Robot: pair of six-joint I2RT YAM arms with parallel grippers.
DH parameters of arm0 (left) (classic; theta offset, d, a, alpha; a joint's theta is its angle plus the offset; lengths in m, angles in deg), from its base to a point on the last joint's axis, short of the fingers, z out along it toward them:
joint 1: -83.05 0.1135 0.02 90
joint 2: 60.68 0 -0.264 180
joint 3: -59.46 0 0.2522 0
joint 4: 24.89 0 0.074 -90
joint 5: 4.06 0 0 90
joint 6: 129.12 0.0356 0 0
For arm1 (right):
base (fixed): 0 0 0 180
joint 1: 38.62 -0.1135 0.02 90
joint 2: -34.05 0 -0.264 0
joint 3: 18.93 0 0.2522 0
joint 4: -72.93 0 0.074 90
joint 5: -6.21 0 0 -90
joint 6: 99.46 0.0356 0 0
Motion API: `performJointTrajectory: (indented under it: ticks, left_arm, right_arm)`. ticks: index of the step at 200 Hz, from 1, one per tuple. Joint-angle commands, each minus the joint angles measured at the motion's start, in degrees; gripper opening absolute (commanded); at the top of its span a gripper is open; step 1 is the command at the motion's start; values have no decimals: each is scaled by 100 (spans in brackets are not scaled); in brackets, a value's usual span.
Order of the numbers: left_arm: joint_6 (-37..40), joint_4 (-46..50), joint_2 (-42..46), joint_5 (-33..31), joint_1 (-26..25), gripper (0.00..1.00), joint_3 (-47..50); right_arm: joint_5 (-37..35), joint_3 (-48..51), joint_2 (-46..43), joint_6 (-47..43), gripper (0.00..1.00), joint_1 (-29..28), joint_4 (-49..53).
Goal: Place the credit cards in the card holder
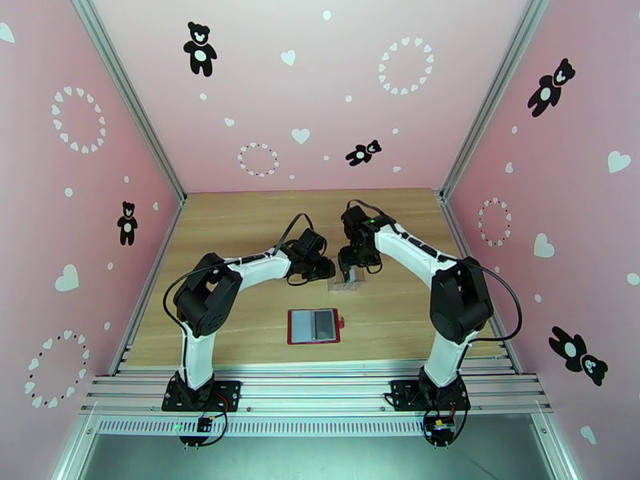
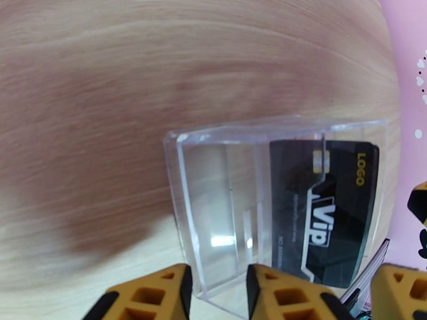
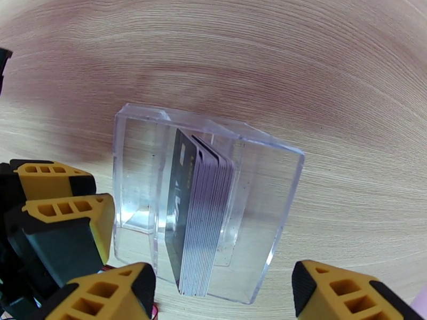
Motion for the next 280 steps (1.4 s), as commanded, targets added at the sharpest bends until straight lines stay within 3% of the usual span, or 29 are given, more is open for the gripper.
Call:
performJointTrajectory:
  ticks: [1, 143, 219, 280]
  left_arm:
    - [66, 43, -150, 147, 24, 33, -97]
    - [-13, -234, -103, 463, 32, 34, -114]
    - [11, -16, -306, 217, 32, 33, -147]
    - [22, 59, -339, 167, 34, 32, -99]
  right_arm:
    - [-77, -173, 173, -63, 74, 3, 176]
    - [-262, -242, 484, -94, 75, 5, 204]
    - [-516, -305, 613, -22, 75, 17, 254]
    - [-711, -225, 398, 41, 69, 142, 346]
